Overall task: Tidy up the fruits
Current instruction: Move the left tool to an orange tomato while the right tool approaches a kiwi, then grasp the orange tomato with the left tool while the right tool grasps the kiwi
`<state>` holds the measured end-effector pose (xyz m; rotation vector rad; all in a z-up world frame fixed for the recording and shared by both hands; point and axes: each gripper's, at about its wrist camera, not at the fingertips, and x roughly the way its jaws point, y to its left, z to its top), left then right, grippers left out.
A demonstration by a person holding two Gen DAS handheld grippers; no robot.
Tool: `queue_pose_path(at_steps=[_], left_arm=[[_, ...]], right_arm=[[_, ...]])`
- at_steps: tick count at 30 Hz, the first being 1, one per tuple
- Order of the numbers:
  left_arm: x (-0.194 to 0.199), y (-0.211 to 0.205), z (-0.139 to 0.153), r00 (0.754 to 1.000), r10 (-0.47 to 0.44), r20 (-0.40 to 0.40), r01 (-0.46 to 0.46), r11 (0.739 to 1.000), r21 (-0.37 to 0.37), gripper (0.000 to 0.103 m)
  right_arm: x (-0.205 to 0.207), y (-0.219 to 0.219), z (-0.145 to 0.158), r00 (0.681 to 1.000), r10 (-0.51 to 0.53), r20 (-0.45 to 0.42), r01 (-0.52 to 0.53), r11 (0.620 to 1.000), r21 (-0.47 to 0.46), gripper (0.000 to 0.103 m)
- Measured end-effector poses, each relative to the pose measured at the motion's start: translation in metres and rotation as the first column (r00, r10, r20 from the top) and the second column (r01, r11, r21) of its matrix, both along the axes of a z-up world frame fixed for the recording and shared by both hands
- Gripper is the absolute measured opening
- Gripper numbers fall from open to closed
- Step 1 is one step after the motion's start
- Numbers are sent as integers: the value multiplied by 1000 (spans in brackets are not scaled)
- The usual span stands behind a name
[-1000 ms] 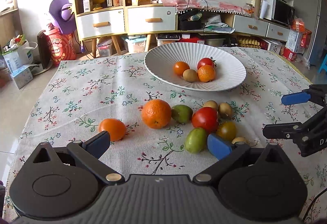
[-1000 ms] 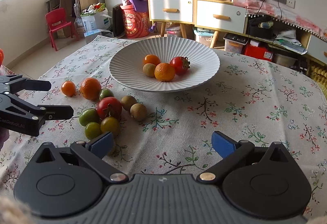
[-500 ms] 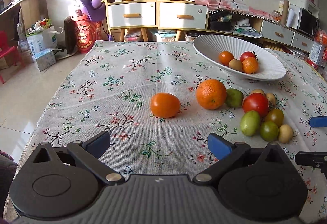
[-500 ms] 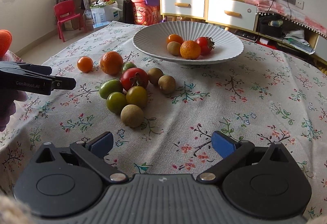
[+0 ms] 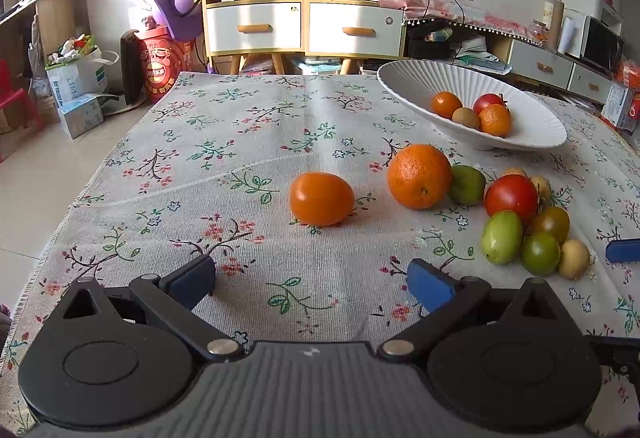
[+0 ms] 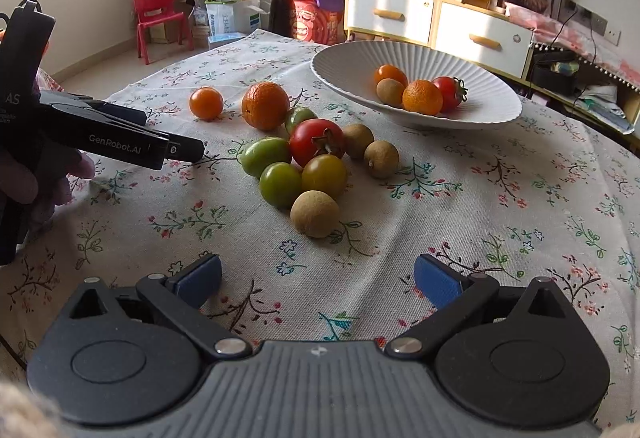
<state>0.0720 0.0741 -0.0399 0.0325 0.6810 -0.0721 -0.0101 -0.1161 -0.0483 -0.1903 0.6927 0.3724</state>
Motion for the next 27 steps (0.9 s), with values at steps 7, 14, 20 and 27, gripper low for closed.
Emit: queue_pose_path(at_steps=[7,14,20,27], left_arm=[[6,-1,1,1000,13,0,-13,1000,-2,94],[15,-2,2,1000,17,2,-17,1000,-8,94],[19,-5,3,1000,14,24,-13,1000,-18,78],[24,-3,5,998,33,46,-31,999,-44,49]], right_arm=[[-1,3,3,1000,-2,-13,2,1000,6,96],[3,4,7,1000,5,-13,-5,1000,3,78],[7,3,9,1000,-2,-8,2,1000,9,63],[9,4,11,1000,14,-11,-14,1000,10,48]])
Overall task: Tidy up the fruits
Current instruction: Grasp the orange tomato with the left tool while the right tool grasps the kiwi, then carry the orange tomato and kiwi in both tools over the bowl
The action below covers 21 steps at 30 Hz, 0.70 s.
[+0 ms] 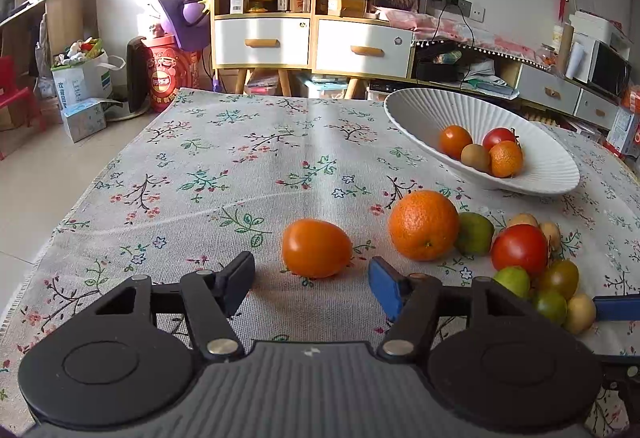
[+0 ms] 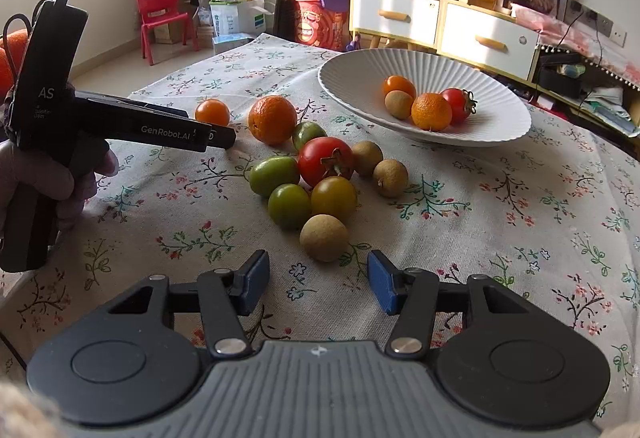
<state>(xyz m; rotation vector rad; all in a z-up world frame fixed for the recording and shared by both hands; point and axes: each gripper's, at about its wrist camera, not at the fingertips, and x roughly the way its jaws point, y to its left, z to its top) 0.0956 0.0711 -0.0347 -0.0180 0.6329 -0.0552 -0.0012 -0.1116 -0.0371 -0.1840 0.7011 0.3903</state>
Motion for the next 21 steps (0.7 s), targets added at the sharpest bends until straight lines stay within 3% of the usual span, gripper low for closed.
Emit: queue_pose_path(at_steps=[2,16,21], left_arm=[[1,0,0,1000,-7,4,7,1000,-4,43],[1,0,1,1000,-15,8,15,1000,-12,42],[0,0,2,1000,-21,0,21,1000,-19,41]], right_arm=[[1,-1,0,1000,-1,1,1,1000,3,44],[10,-6,3,1000,-10,-17,11,999,35,24],[11,-7,4,1000,-5,-21,6,999,41,23]])
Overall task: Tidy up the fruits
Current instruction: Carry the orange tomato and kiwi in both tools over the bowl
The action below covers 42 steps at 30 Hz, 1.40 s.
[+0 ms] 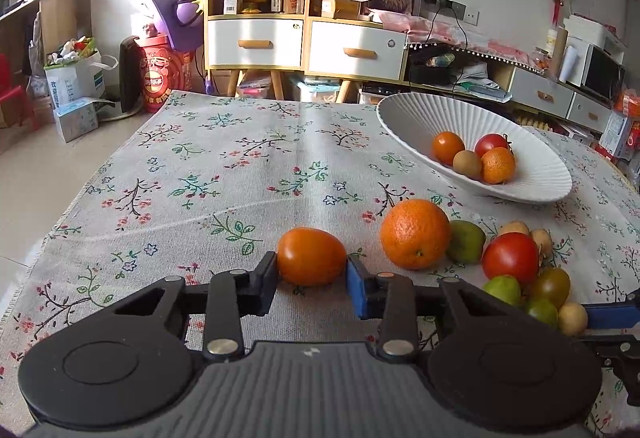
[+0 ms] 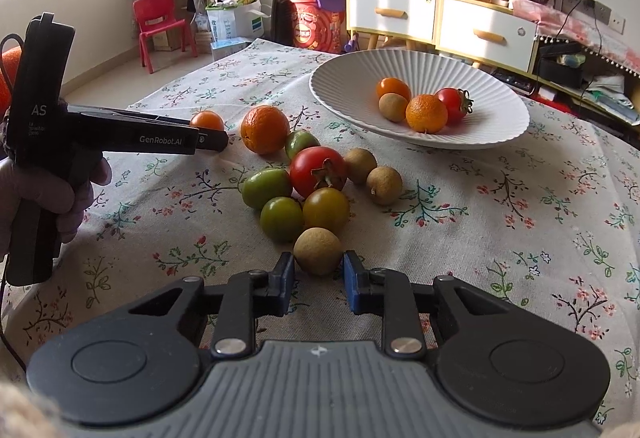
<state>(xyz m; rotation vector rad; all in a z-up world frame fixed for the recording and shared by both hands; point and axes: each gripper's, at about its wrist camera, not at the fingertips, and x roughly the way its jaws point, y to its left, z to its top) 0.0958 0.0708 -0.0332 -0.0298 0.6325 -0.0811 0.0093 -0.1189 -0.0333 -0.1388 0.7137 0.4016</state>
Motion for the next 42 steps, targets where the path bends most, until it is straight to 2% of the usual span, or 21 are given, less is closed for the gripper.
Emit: queue_pose_path(at_steps=[17,27,36,42], left_arm=[[-13,-6,19,999,-49,0,49,998,-27,41],[-13,-27,42,994,-106,18,106,994,-39,41],[4,-53,53,989,-149,16,150,987,-56,41],[16,-67,58,980,-192,50,192,981,0,41]], right_arm=[[1,-10,15,1000,-4,6,3,999,51,23],[16,-29,34,996,-78,53,72,993,97,23],[36,-45,48,986,-141,89,131,985,112,23],[48,-54,54,982,-165,92,154,981,117,23]])
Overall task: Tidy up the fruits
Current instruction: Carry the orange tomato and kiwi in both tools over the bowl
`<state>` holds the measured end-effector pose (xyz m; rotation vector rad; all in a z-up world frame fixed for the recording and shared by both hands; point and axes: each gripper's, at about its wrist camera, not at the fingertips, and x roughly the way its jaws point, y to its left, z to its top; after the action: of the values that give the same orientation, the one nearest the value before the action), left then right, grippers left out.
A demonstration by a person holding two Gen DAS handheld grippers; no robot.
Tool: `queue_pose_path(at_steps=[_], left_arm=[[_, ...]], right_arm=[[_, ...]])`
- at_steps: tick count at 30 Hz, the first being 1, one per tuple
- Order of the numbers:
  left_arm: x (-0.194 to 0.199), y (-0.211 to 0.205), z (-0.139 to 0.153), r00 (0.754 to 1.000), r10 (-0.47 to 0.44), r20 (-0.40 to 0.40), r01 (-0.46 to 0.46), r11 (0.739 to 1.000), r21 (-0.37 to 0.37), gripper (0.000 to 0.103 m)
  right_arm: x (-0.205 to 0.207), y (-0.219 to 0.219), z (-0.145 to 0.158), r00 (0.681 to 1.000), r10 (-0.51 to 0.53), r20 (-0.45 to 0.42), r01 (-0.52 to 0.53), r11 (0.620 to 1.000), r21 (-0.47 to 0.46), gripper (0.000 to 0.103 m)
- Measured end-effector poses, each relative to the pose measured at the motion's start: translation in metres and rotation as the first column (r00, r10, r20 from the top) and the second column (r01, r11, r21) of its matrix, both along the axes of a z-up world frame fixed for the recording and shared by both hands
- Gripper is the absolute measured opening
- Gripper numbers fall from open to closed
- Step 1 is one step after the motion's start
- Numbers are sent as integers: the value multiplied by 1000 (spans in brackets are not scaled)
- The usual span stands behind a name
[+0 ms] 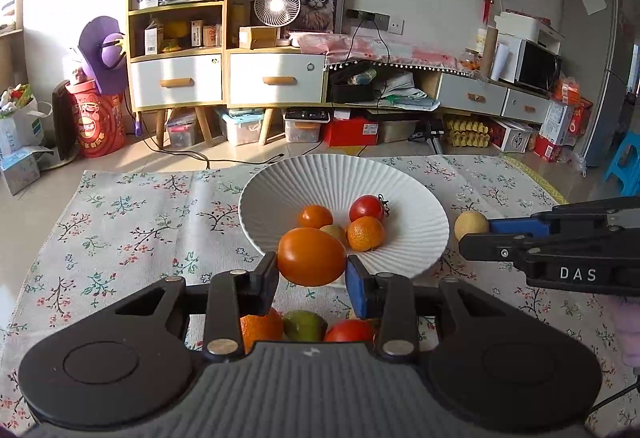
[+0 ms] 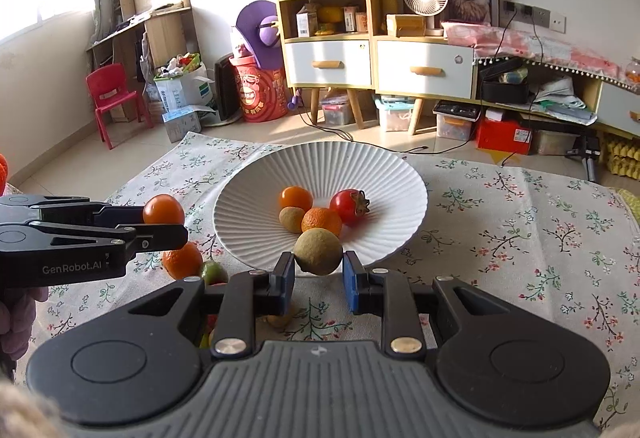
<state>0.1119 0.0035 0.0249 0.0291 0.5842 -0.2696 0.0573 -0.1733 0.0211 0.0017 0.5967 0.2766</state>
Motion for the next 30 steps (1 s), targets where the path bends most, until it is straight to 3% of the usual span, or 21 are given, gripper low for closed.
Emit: queue_pose_path(at_steps=[4,21,30], left_arm=[[8,-3,-1,1000,-21,8,21,999,24,41],[90,-32,-9,992,-114,-49,113,993,-27,41],[120,-33,-21,981,-143,-131,136,989,-65,41]], right_arm=[[10,-8,0,1000,-12,-6,12,1000,5,23],[47,-11,-13,999,17,-35,-18,999,-37,23],[60,-7,-22,997,37,-62,-40,998,-47,23]])
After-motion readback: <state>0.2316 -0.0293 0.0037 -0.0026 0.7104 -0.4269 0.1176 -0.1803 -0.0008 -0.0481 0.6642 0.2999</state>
